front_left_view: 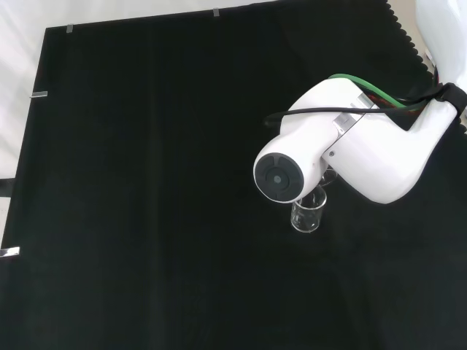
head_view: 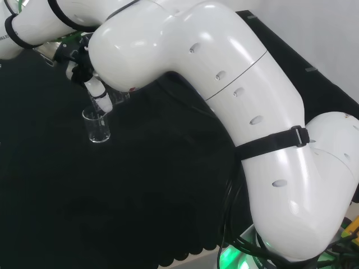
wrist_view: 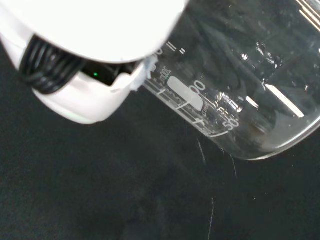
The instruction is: Pour the water from the handheld beaker into the one on the table.
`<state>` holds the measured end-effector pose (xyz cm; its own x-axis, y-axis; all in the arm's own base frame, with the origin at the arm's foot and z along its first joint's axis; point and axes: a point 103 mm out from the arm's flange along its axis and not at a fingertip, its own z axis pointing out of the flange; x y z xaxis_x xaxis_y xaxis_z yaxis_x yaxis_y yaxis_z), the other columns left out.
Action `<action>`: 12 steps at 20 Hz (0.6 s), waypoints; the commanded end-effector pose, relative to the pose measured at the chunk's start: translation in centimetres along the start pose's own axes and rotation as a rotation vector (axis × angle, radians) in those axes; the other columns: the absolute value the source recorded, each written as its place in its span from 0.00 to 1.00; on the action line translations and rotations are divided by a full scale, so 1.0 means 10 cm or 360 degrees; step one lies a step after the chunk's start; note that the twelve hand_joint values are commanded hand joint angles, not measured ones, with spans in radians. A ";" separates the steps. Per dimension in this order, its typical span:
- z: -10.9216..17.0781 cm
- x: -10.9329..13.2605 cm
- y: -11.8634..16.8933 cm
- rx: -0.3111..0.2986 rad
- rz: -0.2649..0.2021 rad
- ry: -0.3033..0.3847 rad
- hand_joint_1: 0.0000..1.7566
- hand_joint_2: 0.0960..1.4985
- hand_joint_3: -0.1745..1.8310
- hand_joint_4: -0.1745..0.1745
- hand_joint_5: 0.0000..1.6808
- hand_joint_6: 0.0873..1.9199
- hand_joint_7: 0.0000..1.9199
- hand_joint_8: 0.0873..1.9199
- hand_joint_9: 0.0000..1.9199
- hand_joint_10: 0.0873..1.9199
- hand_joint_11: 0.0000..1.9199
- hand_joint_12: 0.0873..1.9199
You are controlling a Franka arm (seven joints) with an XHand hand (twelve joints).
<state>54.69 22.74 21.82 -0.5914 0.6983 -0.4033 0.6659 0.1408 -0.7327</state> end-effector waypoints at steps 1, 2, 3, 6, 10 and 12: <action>-0.01 -0.01 -0.01 -0.0023 0.0002 0.0016 0.83 0.26 0.55 0.00 0.74 0.31 0.76 0.24 0.70 0.41 0.53 0.41; -0.02 -0.01 -0.02 -0.0045 0.0002 0.0024 0.83 0.26 0.55 0.00 0.74 0.31 0.76 0.24 0.70 0.41 0.53 0.41; -0.03 -0.02 -0.03 -0.0068 0.0002 0.0031 0.83 0.26 0.55 0.00 0.74 0.31 0.76 0.24 0.70 0.41 0.53 0.41; -0.05 -0.04 -0.08 -0.0153 -0.0009 0.0075 0.83 0.26 0.55 0.00 0.74 0.31 0.76 0.24 0.70 0.41 0.53 0.41; -0.05 -0.10 -0.14 -0.0251 -0.0032 0.0129 0.83 0.26 0.55 0.00 0.74 0.31 0.76 0.24 0.70 0.41 0.53 0.41; -0.04 -0.14 -0.16 -0.0281 -0.0044 0.0164 0.83 0.26 0.55 0.00 0.74 0.31 0.76 0.24 0.70 0.41 0.53 0.41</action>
<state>54.57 22.37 22.70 -0.5818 0.7231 -0.3724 0.6936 0.2019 -0.6915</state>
